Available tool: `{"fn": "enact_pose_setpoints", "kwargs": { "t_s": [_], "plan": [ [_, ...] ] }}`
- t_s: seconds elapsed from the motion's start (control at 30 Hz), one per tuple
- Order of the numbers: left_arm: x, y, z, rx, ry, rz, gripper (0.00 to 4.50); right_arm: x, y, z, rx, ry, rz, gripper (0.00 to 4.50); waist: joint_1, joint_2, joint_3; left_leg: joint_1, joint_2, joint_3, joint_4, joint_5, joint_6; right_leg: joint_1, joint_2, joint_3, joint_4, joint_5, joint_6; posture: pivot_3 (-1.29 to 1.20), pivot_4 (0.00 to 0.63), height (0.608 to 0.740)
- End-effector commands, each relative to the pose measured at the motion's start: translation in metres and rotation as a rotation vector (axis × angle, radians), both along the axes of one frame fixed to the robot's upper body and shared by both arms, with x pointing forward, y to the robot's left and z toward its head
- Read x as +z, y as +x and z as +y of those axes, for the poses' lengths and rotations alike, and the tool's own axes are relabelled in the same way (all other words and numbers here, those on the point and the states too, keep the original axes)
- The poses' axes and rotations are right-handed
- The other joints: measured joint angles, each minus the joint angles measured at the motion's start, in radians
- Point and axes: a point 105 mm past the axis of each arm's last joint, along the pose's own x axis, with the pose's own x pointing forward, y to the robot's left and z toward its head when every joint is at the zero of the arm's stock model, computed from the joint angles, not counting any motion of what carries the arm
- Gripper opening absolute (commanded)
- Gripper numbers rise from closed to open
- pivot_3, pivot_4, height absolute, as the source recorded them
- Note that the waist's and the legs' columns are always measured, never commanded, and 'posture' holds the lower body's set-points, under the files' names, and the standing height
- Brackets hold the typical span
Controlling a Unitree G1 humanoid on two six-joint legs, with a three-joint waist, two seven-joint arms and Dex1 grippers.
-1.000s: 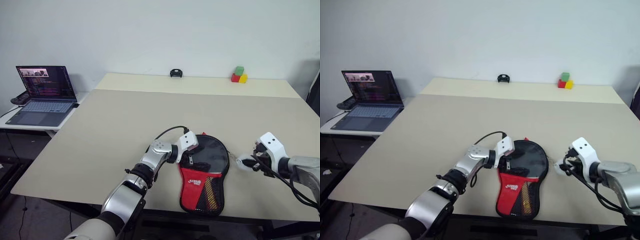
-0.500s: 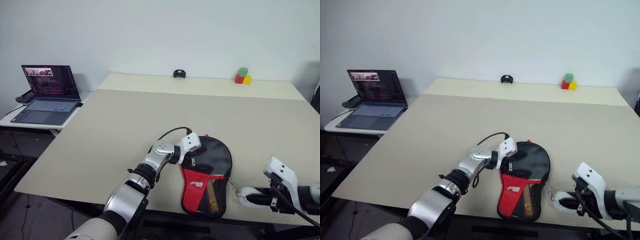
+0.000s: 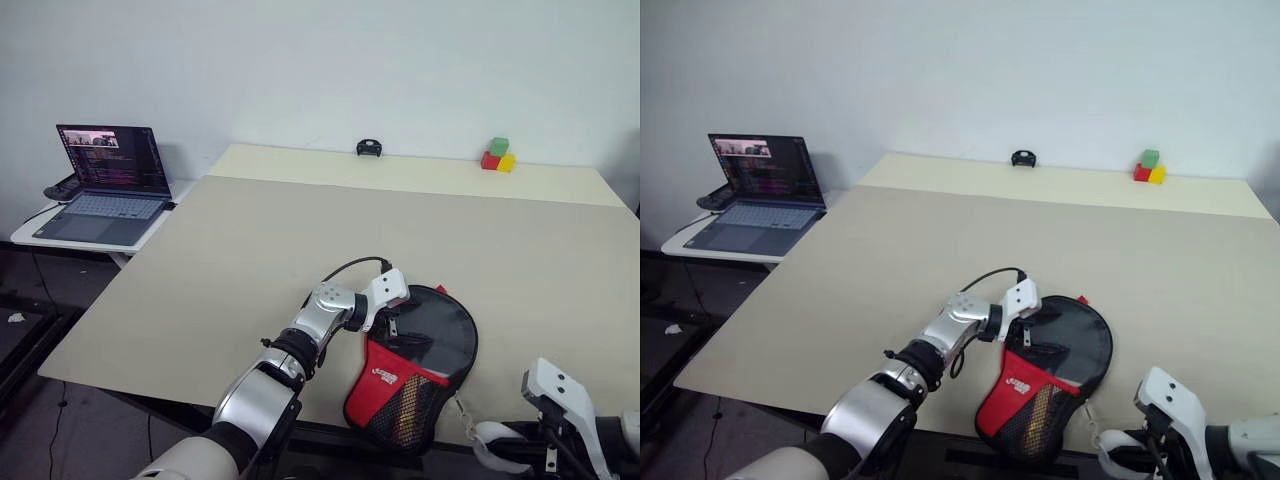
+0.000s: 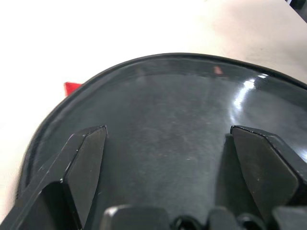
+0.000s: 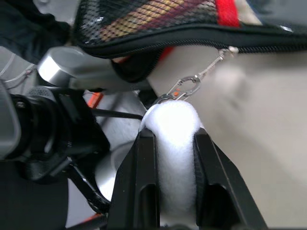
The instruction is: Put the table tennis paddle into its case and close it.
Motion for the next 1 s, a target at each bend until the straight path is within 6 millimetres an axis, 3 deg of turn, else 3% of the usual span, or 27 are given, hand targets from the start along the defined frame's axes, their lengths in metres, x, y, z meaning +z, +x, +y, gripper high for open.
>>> {"fn": "enact_pose_setpoints", "kwargs": {
  "t_s": [0.03,0.17,0.4,0.57,0.77,0.9,1.0],
  "plan": [
    [-0.038,-0.009,0.013,0.019,0.126,0.079,4.5,-0.004,-0.005,0.02,0.02,0.09,0.031,0.44,-0.002,-0.001,-0.001,0.0,0.0,0.0,0.0,0.0,0.0,0.0,0.0,0.0,0.0,0.0,0.0,0.0,0.15,0.74],
    [-0.036,-0.007,0.013,0.026,0.121,0.074,4.5,0.009,0.016,0.01,-0.066,0.117,-0.01,0.44,-0.005,-0.001,-0.001,0.002,0.0,0.001,0.0,0.0,0.0,0.001,0.0,0.001,0.001,0.0,0.0,0.0,0.15,0.74],
    [-0.034,-0.005,0.011,0.042,0.11,0.061,4.5,0.023,0.026,0.009,-0.097,0.143,-0.04,2.71,-0.006,-0.001,-0.001,0.002,0.001,0.001,0.0,0.0,0.0,0.001,0.0,0.002,0.002,0.001,0.0,0.0,0.15,0.74],
    [-0.03,-0.003,0.009,0.053,0.094,0.052,4.5,0.038,0.03,0.01,-0.104,0.169,-0.086,2.71,-0.005,-0.001,-0.001,0.003,0.0,0.001,0.001,0.0,0.0,0.001,0.0,0.002,0.002,0.001,0.001,0.0,0.15,0.74],
    [-0.018,0.002,0.003,0.064,0.049,0.019,4.5,0.072,0.055,0.004,-0.119,0.21,-0.207,2.71,-0.006,-0.001,-0.001,0.003,0.001,0.002,0.001,0.0,0.001,0.002,0.0,0.003,0.002,0.002,0.002,0.0,0.15,0.74],
    [-0.01,0.005,0.001,0.071,0.024,-0.007,4.5,0.074,0.06,-0.001,-0.123,0.197,-0.208,2.71,-0.005,-0.001,-0.001,0.002,0.001,0.001,0.001,0.0,0.001,0.001,0.0,0.003,0.001,0.002,0.001,0.0,0.15,0.74],
    [-0.003,0.006,0.0,0.069,0.001,-0.019,4.5,0.071,0.077,-0.005,-0.161,0.172,-0.26,3.3,-0.009,-0.001,-0.001,0.001,0.001,0.002,0.001,0.0,0.001,0.0,-0.001,0.003,0.001,0.002,0.001,0.0,0.15,0.74]
  ]
}}
